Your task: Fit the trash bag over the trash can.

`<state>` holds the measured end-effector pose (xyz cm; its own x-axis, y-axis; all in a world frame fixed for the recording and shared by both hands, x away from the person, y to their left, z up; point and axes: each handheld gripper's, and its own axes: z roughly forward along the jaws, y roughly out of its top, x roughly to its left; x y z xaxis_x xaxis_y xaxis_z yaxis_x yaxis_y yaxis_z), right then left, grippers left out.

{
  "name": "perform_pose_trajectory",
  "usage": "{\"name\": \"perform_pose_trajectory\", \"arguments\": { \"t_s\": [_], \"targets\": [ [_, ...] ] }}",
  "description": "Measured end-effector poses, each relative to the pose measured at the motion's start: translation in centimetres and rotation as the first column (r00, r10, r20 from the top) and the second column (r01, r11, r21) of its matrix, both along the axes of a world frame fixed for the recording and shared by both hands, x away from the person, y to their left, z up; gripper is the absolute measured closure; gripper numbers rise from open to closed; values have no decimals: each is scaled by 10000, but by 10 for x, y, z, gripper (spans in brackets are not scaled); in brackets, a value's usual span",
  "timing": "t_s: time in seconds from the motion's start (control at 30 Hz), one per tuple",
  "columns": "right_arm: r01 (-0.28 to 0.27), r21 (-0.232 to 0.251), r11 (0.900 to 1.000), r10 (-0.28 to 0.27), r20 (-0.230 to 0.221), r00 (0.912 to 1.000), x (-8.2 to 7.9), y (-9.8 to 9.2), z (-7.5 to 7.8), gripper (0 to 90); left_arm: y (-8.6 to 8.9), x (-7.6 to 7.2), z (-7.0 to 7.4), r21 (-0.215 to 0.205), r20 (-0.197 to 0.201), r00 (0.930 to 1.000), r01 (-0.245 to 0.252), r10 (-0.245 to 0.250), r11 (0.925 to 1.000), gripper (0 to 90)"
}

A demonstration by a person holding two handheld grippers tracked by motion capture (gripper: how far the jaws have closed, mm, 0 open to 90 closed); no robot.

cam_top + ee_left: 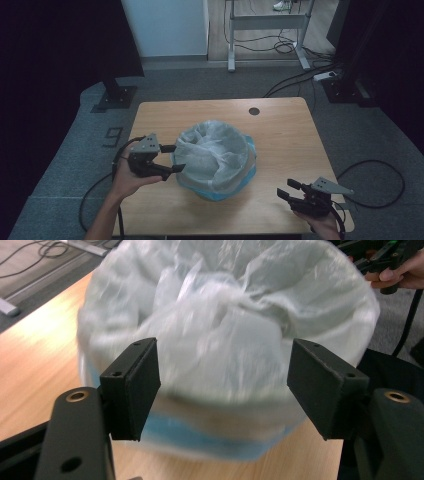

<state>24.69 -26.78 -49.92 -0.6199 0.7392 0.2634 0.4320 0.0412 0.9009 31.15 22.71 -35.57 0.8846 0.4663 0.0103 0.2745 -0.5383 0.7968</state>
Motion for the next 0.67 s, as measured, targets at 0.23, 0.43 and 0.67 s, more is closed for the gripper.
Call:
{"name": "perform_pose_trajectory", "arguments": {
  "t_s": [0.23, 0.43, 0.67],
  "targets": [
    [143, -6, 9999, -143, -46, 9999, 1, -4, -1, 359, 24, -11, -23, -328, -250, 9986, -472, 464, 9983, 294],
    [163, -32, 9999, -163, -75, 9998, 2, -3, -2, 359, 36, -13, -35, -420, -455, 9964, -730, 711, 9964, 294],
    [150, -115, 9998, -151, -54, 9999, 3, -2, -2, 357, 36, -12, -40, -429, -551, 9954, -806, 782, 9958, 288]
  ]
}}
